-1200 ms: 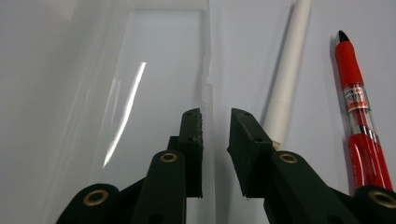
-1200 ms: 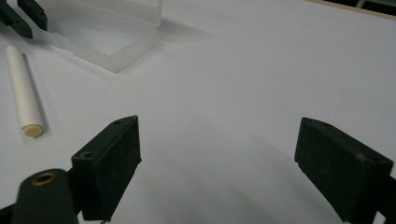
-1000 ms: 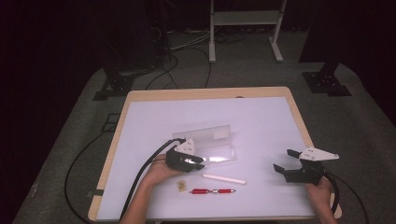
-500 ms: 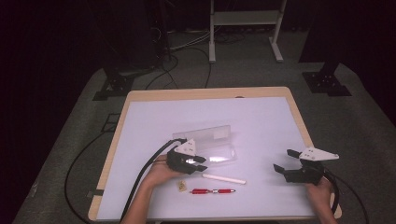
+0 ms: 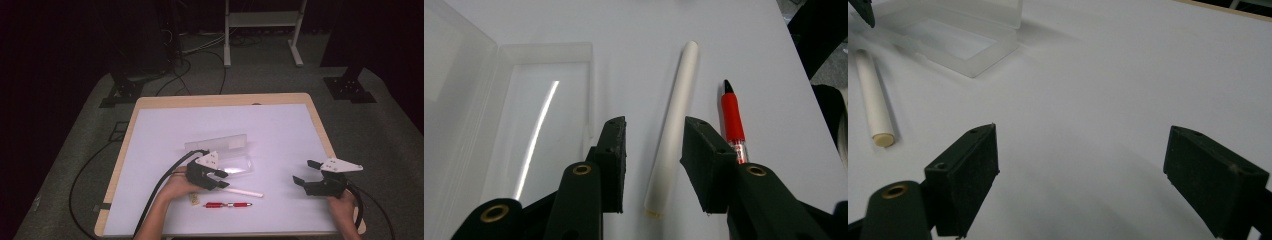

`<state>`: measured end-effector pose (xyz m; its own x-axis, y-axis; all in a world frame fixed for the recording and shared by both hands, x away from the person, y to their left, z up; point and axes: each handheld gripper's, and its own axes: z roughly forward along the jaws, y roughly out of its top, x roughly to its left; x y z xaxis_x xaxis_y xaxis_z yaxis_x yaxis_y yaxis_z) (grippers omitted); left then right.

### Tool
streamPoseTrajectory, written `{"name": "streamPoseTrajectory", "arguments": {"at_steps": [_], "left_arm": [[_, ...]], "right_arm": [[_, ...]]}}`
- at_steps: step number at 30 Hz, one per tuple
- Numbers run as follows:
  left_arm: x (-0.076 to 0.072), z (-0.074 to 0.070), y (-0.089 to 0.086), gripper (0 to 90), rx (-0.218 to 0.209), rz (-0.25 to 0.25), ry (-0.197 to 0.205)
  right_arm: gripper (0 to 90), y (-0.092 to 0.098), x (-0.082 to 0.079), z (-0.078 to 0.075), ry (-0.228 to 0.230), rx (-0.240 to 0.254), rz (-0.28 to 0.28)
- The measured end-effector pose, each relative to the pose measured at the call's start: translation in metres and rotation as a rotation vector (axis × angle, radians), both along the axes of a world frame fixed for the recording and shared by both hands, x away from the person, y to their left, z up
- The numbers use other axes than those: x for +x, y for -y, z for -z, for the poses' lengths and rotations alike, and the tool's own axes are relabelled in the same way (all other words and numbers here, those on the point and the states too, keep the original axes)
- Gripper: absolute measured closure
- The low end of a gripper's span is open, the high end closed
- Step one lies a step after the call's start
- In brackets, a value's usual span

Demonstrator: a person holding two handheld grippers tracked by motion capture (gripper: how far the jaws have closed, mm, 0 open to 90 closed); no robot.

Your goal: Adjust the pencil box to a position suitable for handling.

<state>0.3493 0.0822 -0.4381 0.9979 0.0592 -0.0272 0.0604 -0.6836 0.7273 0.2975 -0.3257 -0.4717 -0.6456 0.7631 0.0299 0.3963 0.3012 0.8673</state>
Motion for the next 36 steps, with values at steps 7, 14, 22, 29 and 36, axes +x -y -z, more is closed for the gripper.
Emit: {"name": "streamPoseTrajectory", "arguments": {"at_steps": [7,14,22,29,36], "left_arm": [[-0.002,-0.001,0.009,59.5,-0.004,0.017,0.001],[-0.004,0.000,0.016,55.6,0.011,0.026,0.000],[-0.005,0.005,0.025,53.8,0.038,0.040,-0.008],[-0.005,0.009,0.030,55.9,0.051,0.049,-0.013],[-0.004,0.013,0.033,57.6,0.070,0.054,-0.009]], "right_arm": [[13.6,0.000,0.000,0.000,0.000,0.000,0.000],[13.6,0.000,0.000,0.000,0.002,0.002,-0.001],[13.6,0.000,0.000,0.000,0.003,0.002,-0.002],[13.6,0.000,0.000,0.000,0.004,0.002,-0.002],[13.6,0.000,0.000,0.000,0.005,0.005,0.000]]}}
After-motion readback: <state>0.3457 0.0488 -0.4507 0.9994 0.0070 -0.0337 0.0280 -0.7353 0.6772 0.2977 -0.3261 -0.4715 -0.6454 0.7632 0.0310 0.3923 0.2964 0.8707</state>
